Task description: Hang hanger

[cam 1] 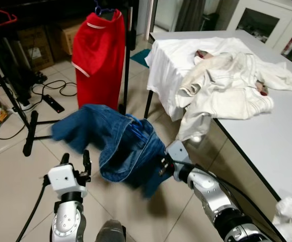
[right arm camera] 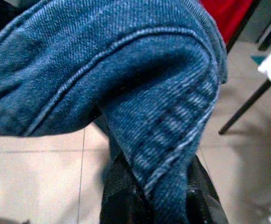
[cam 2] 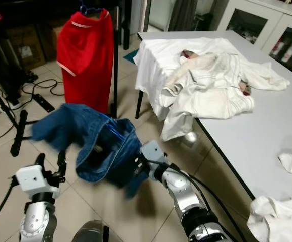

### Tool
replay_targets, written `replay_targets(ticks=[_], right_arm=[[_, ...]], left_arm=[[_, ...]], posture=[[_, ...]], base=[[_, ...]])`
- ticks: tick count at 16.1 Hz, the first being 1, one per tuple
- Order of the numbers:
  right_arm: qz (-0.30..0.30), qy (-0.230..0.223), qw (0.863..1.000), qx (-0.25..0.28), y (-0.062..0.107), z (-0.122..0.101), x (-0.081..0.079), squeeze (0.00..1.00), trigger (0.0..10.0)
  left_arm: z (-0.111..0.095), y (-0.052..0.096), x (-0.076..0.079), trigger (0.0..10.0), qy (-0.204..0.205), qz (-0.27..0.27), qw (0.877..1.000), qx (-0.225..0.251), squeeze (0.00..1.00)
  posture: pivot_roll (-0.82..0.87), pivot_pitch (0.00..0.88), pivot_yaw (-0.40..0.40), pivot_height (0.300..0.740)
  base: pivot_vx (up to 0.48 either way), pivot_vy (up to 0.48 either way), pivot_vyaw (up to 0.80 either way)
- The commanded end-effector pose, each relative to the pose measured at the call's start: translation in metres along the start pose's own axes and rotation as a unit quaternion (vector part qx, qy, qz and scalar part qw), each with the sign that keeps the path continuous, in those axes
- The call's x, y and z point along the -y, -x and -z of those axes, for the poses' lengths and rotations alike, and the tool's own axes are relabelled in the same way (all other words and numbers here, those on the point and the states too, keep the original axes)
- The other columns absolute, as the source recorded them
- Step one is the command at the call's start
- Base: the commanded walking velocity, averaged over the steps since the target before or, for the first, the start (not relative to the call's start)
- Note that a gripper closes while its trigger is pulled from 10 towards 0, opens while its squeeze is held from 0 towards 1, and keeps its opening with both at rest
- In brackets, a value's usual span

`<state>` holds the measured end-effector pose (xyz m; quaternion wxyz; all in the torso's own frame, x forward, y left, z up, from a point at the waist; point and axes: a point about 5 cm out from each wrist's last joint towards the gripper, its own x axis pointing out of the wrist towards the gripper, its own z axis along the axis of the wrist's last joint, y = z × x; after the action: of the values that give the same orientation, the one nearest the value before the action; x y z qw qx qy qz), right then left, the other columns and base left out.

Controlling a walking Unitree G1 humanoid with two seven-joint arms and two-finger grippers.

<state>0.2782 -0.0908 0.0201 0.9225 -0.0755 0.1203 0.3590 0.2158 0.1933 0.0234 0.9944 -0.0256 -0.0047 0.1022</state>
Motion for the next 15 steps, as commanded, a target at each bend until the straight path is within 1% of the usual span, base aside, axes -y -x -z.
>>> replay_targets(ticks=[1,3,5,7,9,15], right_arm=[[0.019,0.007,1.000,0.009,0.007,0.001,0.010,0.00,10.0],[0.019,0.007,1.000,0.010,0.009,0.002,0.011,0.00,10.0],[0.011,0.009,1.000,0.015,0.007,0.000,0.007,0.00,10.0],[-0.003,0.016,1.000,0.022,0.007,-0.001,0.005,0.00,10.0],[-0.001,0.022,1.000,0.012,0.009,0.003,0.007,0.00,10.0],[-0.028,0.027,0.999,0.016,0.004,0.000,0.001,0.00,10.0]], left_arm=[[0.004,-0.002,0.004,10.0,-0.005,0.000,1.000,-0.015,0.00],[0.008,-0.001,0.003,10.0,-0.005,-0.011,1.000,-0.026,0.00],[0.009,0.000,0.002,10.0,-0.003,-0.020,0.999,-0.026,0.00],[0.008,-0.001,0.005,10.0,-0.002,-0.017,1.000,-0.018,0.00],[0.007,-0.001,0.006,10.0,-0.002,-0.017,1.000,-0.014,0.00],[0.006,0.002,0.000,10.0,-0.010,-0.032,0.999,-0.005,0.00]], posture=[[0.23,0.018,-0.109,0.710],[0.22,0.018,-0.129,0.710],[0.22,0.031,-0.140,0.710],[0.23,0.036,-0.137,0.710],[0.23,0.038,-0.139,0.710],[0.26,0.036,-0.157,0.710]], base=[[0.000,0.000,0.00],[0.000,0.000,0.00],[0.000,0.000,0.00],[0.339,0.000,0.00],[0.381,0.000,0.00],[0.404,0.000,0.00]])
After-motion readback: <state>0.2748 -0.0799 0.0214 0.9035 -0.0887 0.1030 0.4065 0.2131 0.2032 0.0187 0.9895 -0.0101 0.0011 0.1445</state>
